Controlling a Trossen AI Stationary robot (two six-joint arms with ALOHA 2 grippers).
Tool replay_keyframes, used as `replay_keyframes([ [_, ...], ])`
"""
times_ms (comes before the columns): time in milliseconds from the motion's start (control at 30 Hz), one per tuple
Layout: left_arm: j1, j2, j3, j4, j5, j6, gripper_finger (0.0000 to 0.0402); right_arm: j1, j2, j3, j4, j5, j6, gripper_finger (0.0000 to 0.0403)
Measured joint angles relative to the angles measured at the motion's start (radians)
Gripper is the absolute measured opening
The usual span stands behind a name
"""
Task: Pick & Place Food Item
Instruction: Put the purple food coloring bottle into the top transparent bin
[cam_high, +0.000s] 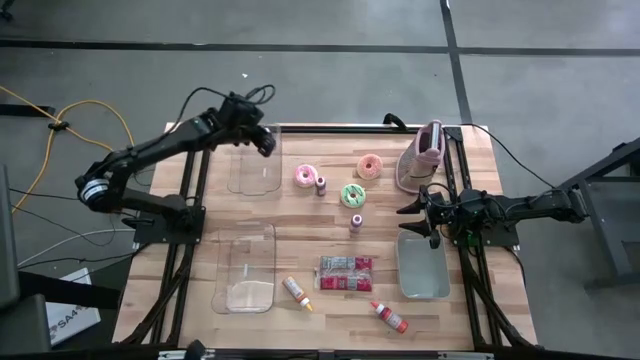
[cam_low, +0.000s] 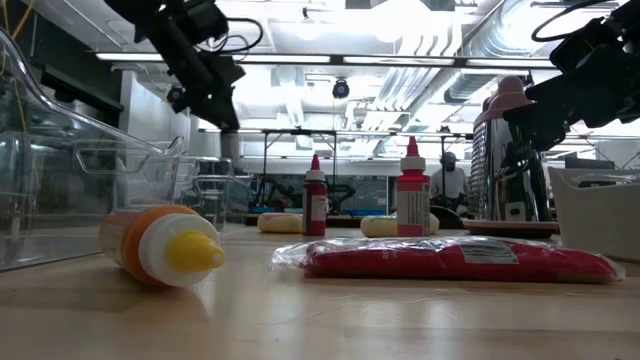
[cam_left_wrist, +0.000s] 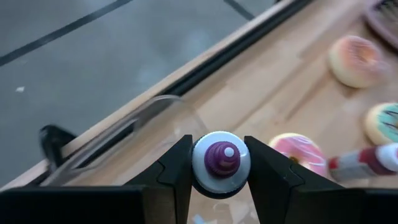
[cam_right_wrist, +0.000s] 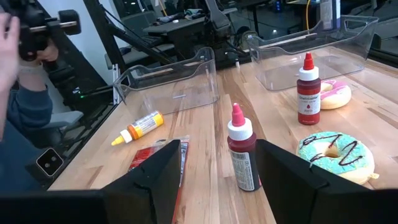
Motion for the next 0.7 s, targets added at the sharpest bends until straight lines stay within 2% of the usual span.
replay_keyframes([
  [400, 0.146, 0.004, 0.0, -0.048, 0.0, -0.004, 0.0117, 0.0, 0.0, 0.0, 0.0, 0.0, 0.0, 0.0193],
  [700, 0.137, 0.084, 0.0, -0.072, 0.001, -0.002, 0.0117, 0.0, 0.0, 0.0, 0.0, 0.0, 0.0, 0.0193],
])
